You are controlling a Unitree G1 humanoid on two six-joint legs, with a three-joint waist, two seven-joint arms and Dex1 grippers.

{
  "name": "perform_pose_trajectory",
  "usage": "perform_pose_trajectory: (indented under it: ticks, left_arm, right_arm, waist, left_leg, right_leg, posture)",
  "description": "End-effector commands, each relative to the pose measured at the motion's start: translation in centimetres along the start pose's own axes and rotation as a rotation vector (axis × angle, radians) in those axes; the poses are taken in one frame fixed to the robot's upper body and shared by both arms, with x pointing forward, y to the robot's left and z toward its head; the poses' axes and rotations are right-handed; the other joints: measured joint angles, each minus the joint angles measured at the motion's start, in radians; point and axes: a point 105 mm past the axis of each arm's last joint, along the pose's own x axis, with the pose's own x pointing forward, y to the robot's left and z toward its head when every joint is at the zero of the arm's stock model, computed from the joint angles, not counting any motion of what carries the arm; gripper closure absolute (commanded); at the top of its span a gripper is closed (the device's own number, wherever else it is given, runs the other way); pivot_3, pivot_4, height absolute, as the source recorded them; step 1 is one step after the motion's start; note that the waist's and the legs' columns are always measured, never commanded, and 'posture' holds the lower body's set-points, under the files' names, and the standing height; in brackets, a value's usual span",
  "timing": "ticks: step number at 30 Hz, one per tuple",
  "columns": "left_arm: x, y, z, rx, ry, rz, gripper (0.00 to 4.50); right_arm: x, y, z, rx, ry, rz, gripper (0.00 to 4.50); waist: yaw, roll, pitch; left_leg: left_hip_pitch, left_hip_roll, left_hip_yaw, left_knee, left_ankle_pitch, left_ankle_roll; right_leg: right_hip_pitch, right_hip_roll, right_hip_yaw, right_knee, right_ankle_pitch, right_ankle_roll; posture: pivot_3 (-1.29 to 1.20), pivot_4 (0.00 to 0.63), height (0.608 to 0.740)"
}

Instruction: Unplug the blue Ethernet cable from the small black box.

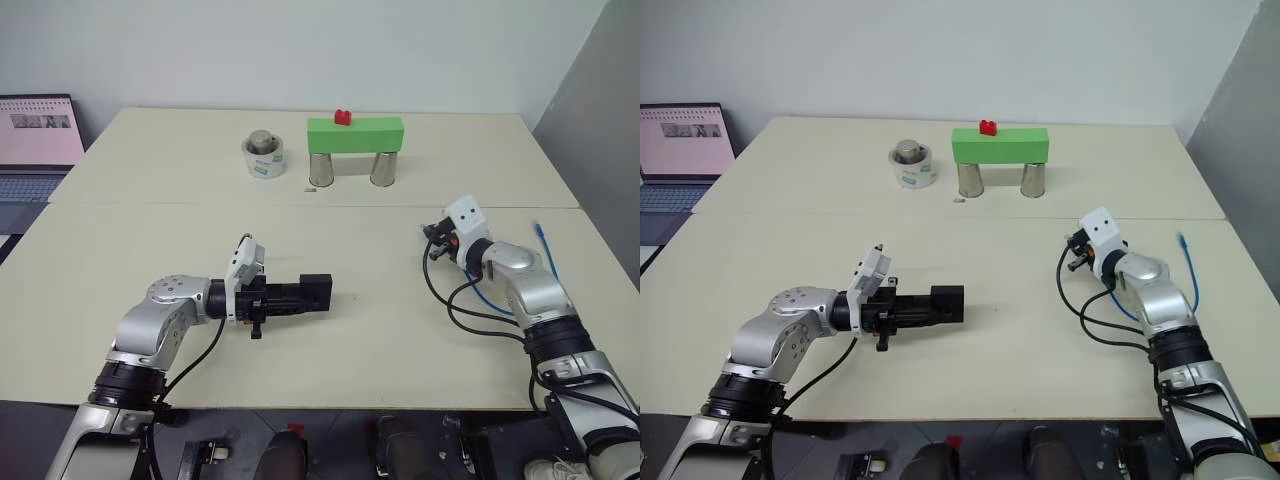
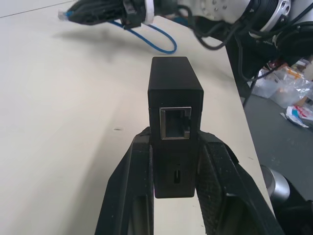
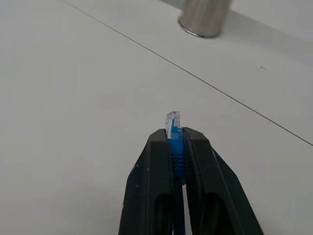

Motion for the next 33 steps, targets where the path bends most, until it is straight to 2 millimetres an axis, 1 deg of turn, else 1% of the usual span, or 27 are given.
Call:
perform_pose_trajectory:
  ticks: [1,4,6,8,9,11,12,14,18,20,23,25,26,29,32,33]
  left_arm:
    - [-0.2,0.1,0.9,0.037,-0.013,0.049,3.71]
    - [-0.5,0.6,0.9,0.031,-0.022,0.102,3.71]
    - [-0.8,1.7,0.9,0.042,-0.042,0.19,3.71]
    - [-1.6,4.4,1.3,0.093,-0.069,0.379,3.71]
    - [-2.0,5.4,1.6,0.117,-0.089,0.451,3.71]
    - [-3.1,7.8,2.3,0.175,-0.132,0.628,3.71]
    - [-3.9,8.9,2.7,0.223,-0.149,0.721,3.71]
    - [-5.1,10.4,3.0,0.29,-0.166,0.851,3.71]
    - [-7.5,12.9,2.6,0.271,-0.218,1.079,3.71]
    - [-8.3,13.8,2.2,0.259,-0.232,1.163,3.71]
    - [-8.5,14.5,1.2,0.236,-0.235,1.221,3.71]
    - [-8.4,14.8,0.4,0.191,-0.254,1.243,3.71]
    - [-8.3,14.9,0.1,0.181,-0.256,1.246,3.71]
    - [-8.2,14.9,-0.6,0.19,-0.239,1.262,3.71]
    - [-8.4,14.7,-1.5,0.142,-0.263,1.259,3.71]
    - [-8.4,14.7,-1.7,0.123,-0.273,1.258,3.36]
  right_arm:
    - [-0.5,-1.0,1.9,-0.028,-0.079,-0.02,3.06]
    - [-1.6,-1.0,2.6,-0.058,-0.108,0.01,2.33]
    - [-2.6,-0.6,3.5,-0.054,-0.138,0.053,1.96]
    - [-3.9,1.2,4.7,-0.044,-0.185,0.184,1.56]
    - [-4.6,2.2,5.2,-0.036,-0.209,0.244,1.33]
    - [-6.1,4.6,6.7,-0.011,-0.264,0.39,0.78]
    - [-6.7,5.9,7.5,-0.01,-0.287,0.449,0.78]
    - [-7.2,7.4,8.6,-0.02,-0.313,0.498,0.78]
    - [-7.0,9.5,10.1,-0.031,-0.345,0.529,0.78]
    - [-6.8,10.3,10.5,-0.035,-0.353,0.548,0.78]
    - [-6.7,11.2,10.5,-0.057,-0.345,0.575,0.78]
    - [-6.6,11.5,10.4,-0.065,-0.339,0.586,0.78]
    - [-6.6,11.6,10.4,-0.07,-0.336,0.589,0.78]
    - [-6.6,11.7,10.2,-0.08,-0.328,0.589,0.78]
    - [-6.6,11.6,10.0,-0.083,-0.319,0.581,0.78]
    - [-6.6,11.6,10.0,-0.083,-0.318,0.58,0.75]
  waist:
    - [0.0,0.0,0.0]
    - [0.001,0.0,0.0]
    - [0.002,0.0,0.0]
    - [0.007,0.0,0.0]
    - [0.009,0.0,0.0]
    - [0.01,0.0,0.0]
    - [0.009,0.0,0.0]
    - [0.006,0.0,0.0]
    - [0.007,0.0,0.0]
    - [0.009,0.0,0.0]
    - [0.01,0.0,0.0]
    - [0.012,0.0,0.0]
    - [0.013,0.0,0.0]
    - [0.012,0.0,0.0]
    - [0.011,0.0,0.0]
    - [0.01,0.0,0.0]
  left_leg:
    - [-0.001,0.0,0.0,0.0,0.0,0.0]
    - [-0.002,0.0,-0.001,0.0,0.0,0.0]
    - [-0.002,0.0,-0.001,0.0,0.0,0.0]
    - [-0.002,0.0,-0.001,0.001,0.0,0.0]
    - [-0.002,0.0,-0.002,0.001,0.0,0.0]
    - [-0.001,0.0,-0.003,0.001,0.0,0.0]
    - [-0.001,0.0,-0.003,0.002,0.0,0.0]
    - [0.0,0.0,-0.003,0.002,0.0,0.0]
    - [0.003,0.0,-0.002,0.002,0.0,0.0]
    - [0.003,0.0,-0.003,0.002,0.0,0.0]
    - [0.002,-0.001,-0.003,0.002,0.0,0.0]
    - [0.001,-0.002,-0.003,0.002,0.0,0.0]
    - [0.0,-0.002,-0.003,0.002,0.0,0.0]
    - [-0.001,-0.002,-0.004,0.002,0.0,0.0]
    - [-0.001,-0.002,-0.004,0.002,0.0,0.0]
    - [-0.001,-0.002,-0.004,0.001,0.0,0.0]
  right_leg:
    - [-0.001,0.0,0.0,0.0,0.0,0.0]
    - [-0.002,0.0,-0.001,-0.001,0.0,0.0]
    - [-0.001,0.0,-0.001,-0.001,0.0,0.0]
    - [-0.001,0.0,-0.001,0.0,0.0,0.0]
    - [-0.001,0.0,-0.001,0.0,0.0,0.001]
    - [0.0,0.0,-0.002,-0.001,-0.003,0.005]
    - [0.0,0.0,-0.003,0.0,-0.003,0.005]
    - [0.001,0.0,-0.002,0.0,-0.003,0.005]
    - [0.003,0.0,-0.001,0.001,-0.002,0.005]
    - [0.003,0.0,-0.002,0.001,-0.002,0.005]
    - [0.003,0.0,-0.002,0.0,-0.002,0.005]
    - [0.002,-0.001,-0.002,0.0,-0.001,0.004]
    - [0.002,-0.001,-0.003,0.0,0.001,0.001]
    - [0.001,-0.002,-0.004,-0.001,0.001,0.001]
    - [0.001,-0.002,-0.004,0.0,0.001,0.001]
    - [0.001,-0.002,-0.004,0.0,0.001,0.001]
  posture:
    - [0.0,0.15,0.74]
    - [0.0,0.15,0.74]
    - [0.0,0.15,0.74]
    - [0.0,0.15,0.74]
    - [0.0,0.15,0.74]
    - [0.0,0.15,0.74]
    - [0.0,0.15,0.74]
    - [0.0,0.15,0.74]
    - [0.0,0.15,0.74]
    - [0.0,0.15,0.74]
    - [0.0,0.15,0.74]
    - [0.0,0.15,0.74]
    - [0.0,0.15,0.74]
    - [0.0,0.15,0.74]
    - [0.0,0.15,0.74]
    - [0.0,0.15,0.74]
